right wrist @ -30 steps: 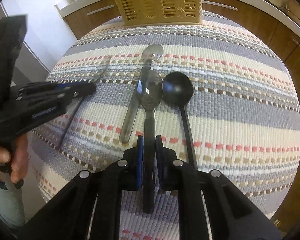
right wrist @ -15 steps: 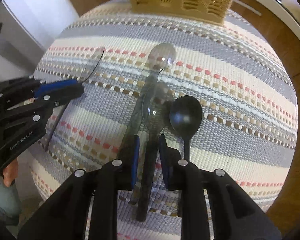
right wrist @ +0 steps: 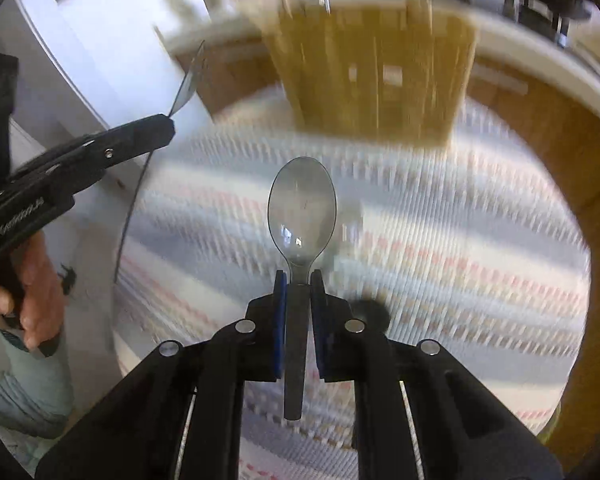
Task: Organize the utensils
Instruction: 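Carry both spoons over the caddy and open both tools to drop them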
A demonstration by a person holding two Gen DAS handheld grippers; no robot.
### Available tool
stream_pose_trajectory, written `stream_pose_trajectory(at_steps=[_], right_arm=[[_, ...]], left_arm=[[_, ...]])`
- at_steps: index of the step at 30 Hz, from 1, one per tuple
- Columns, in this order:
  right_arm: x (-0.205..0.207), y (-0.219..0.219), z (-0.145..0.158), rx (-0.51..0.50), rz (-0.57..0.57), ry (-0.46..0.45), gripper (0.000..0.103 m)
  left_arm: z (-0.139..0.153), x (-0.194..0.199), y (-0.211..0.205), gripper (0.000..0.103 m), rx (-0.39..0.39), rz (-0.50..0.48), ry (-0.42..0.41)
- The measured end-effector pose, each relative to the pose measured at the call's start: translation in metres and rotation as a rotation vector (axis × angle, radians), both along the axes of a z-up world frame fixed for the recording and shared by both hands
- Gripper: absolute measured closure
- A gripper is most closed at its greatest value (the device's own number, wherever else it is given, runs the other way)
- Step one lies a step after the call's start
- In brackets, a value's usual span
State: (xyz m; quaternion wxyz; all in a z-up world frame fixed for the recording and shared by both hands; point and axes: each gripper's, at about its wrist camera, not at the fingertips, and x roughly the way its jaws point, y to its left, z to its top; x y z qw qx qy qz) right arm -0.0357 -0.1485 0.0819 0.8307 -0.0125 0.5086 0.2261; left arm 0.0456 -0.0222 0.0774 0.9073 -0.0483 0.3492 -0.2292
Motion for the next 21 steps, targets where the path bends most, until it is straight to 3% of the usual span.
stream_pose_trajectory(at_steps=[6,10,17,21], right_arm=[[0.027,-0.016,0.074,0.111,-0.021,-0.229,0.093],[0.050,-0.023,0.106,0.145,-0.047,-0.337,0.093],[0.094,-0.047,0.157,0.141,-0.130,-0.514,0.093],[0.114,-0.054,0.165,0.119,-0.166,-0.600,0.093]], left_arm=[[0.069,0.021,0.005,0.093,-0.125,0.022,-0.171],[0.098,0.041,0.004,0.093,-0.169,0.053,-0.264],[0.108,0.079,-0.003,0.093,-0.206,0.103,-0.354],[0.098,0.094,-0.006,0.093,-0.220,0.113,-0.410]])
